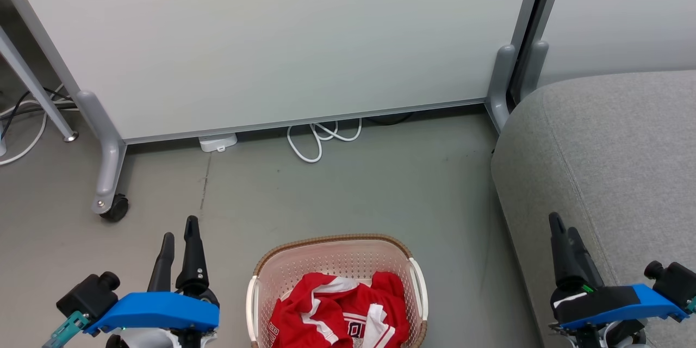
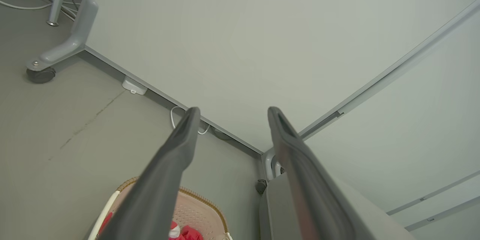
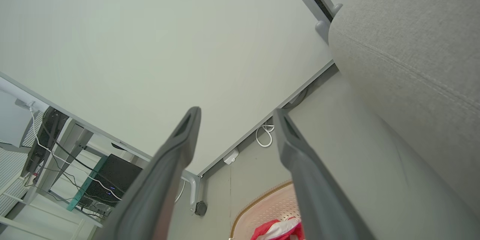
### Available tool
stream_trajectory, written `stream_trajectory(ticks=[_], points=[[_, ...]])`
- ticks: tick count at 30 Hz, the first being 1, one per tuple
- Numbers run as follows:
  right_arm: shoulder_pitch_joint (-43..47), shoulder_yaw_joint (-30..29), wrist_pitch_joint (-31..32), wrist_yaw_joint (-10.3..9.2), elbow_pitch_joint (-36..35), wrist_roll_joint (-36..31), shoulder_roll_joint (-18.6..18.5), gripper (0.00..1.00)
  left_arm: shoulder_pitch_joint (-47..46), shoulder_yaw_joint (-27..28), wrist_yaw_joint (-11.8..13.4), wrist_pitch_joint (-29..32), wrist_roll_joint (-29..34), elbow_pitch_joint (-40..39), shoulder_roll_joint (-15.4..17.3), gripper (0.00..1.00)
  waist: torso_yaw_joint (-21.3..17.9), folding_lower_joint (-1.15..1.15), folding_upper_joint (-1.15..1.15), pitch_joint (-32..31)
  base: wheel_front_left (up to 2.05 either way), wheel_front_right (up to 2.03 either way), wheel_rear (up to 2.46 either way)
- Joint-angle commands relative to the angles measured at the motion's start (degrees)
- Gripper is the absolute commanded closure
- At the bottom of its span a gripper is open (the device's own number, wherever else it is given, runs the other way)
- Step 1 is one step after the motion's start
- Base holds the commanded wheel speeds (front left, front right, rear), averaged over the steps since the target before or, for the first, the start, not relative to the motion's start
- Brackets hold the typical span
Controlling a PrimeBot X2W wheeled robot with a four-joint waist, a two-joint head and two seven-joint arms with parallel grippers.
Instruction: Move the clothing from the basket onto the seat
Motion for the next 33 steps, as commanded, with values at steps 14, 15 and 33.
stream_trajectory(ticks=[14, 15, 33], points=[[-1.4, 0.3, -1.7, 0.11, -0.6, -11.1, -0.5, 0.00, -1.5, -2.1, -0.4, -2.7, 13.8, 0.7, 1.2, 0.00, 0.2, 0.00, 0.00, 0.0, 0.00, 0.00, 0.00], [-1.4, 0.3, -1.8, 0.11, -0.6, -11.7, -0.5, 0.00, -1.5, -2.2, -0.4, -2.9, 14.5, 0.7, 1.3, 0.00, 0.2, 0.00, 0.00, 0.0, 0.00, 0.00, 0.00], [-0.7, 0.0, -2.8, 0.13, -1.4, -23.6, -0.6, 0.00, -1.6, -4.1, -0.3, -5.5, 25.0, 4.1, 1.7, 0.00, 0.1, 0.00, 0.00, -0.4, 0.00, 0.00, 0.00]])
